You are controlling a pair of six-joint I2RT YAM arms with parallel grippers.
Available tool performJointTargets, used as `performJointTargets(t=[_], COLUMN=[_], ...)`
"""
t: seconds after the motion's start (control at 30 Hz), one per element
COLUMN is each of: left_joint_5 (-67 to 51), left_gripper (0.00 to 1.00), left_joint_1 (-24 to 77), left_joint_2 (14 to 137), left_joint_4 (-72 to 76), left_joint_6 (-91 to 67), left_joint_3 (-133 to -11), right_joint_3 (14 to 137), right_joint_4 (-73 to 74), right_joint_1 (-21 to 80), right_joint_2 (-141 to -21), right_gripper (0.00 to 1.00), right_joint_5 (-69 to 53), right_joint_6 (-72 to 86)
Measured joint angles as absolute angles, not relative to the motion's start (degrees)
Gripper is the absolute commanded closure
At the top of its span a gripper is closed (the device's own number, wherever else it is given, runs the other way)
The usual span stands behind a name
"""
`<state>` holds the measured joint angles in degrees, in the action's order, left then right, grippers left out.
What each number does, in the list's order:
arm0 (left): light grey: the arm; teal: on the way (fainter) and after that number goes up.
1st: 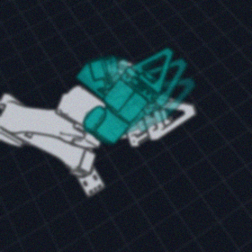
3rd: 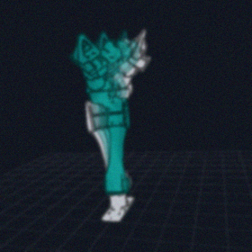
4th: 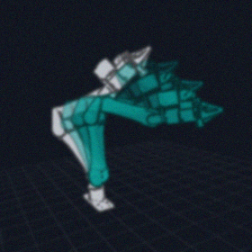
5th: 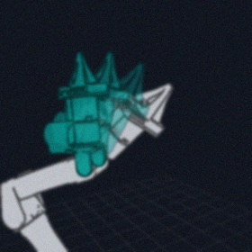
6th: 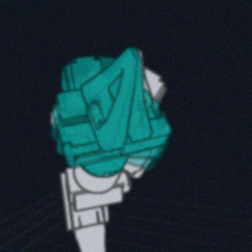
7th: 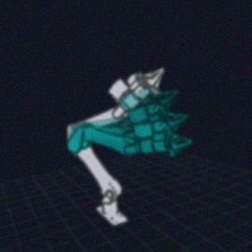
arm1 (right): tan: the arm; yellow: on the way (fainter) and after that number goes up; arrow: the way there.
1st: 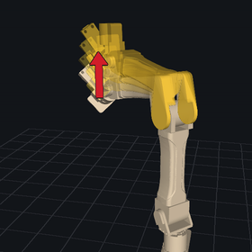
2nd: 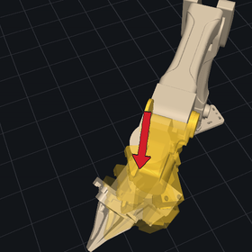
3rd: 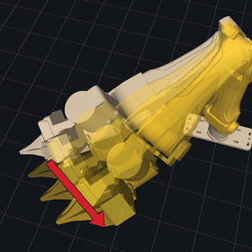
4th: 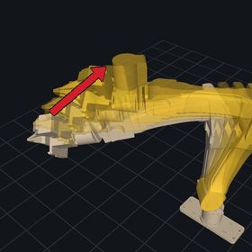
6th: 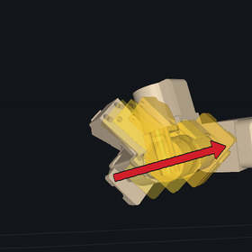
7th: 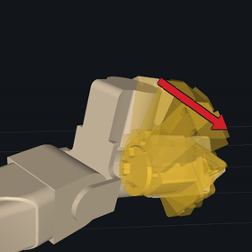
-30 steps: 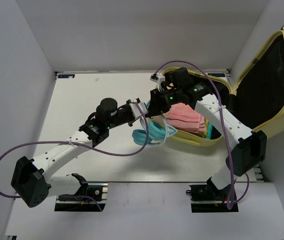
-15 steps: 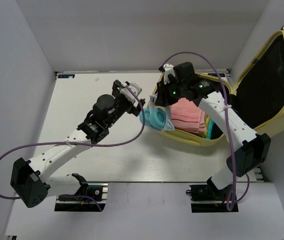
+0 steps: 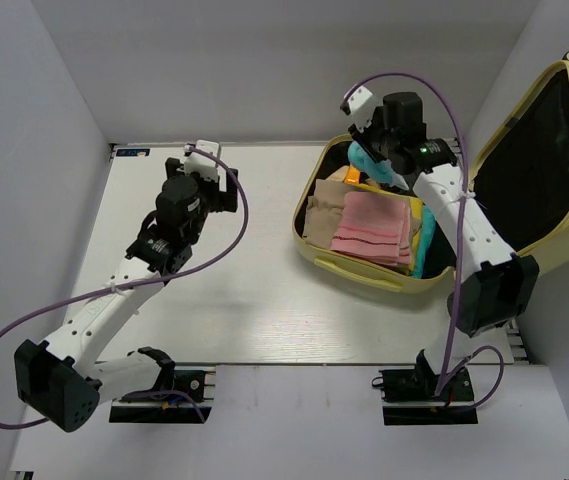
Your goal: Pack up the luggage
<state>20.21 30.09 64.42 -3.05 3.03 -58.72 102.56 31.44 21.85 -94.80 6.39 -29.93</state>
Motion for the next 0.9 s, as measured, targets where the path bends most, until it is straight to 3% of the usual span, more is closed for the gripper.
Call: performJointTargets(t=[0.3, 0.6, 0.67, 0.7, 0.73, 0.83, 0.9], left_joint_5=[18.52, 12.08, 10.63, 9.85, 9.26, 7.68, 6.96], left_gripper=[0.00, 0.00, 0.00, 0.00, 0.00, 0.00, 0.00], left_joint_1=[23.35, 20.03, 19.90, 19.86, 19.88, 19.86, 19.88], left_joint_2=[67.53, 78.00, 79.66, 80.38, 81.06, 82.21, 82.41], left_joint_4=[-8.32, -11.62, -11.99, -12.14, -12.21, -12.49, -12.93], left_joint_6=[-0.64, -5.10, -5.76, -6.11, -6.48, -7.16, -7.55], left_joint_3=[-57.30, -59.68, -60.29, -60.64, -60.97, -61.82, -62.37], right_joint_3=[97.36, 87.74, 84.97, 83.50, 81.91, 78.67, 78.06], right_joint_4=[22.44, 11.88, 9.78, 8.78, 7.49, 3.11, 3.14], right_joint_1=[15.66, 11.11, 10.63, 10.52, 10.50, 10.90, 11.05], right_joint_2=[-106.56, -107.57, -107.68, -107.68, -107.74, -107.74, -107.74], right_gripper=[1.00, 0.99, 0.90, 0.81, 0.63, 0.41, 0.36], right_joint_5=[5.30, 6.15, 7.05, 7.38, 7.66, 9.28, 10.37], right_joint_6=[-57.30, -68.95, -70.08, -70.78, -71.61, -72.73, -72.07])
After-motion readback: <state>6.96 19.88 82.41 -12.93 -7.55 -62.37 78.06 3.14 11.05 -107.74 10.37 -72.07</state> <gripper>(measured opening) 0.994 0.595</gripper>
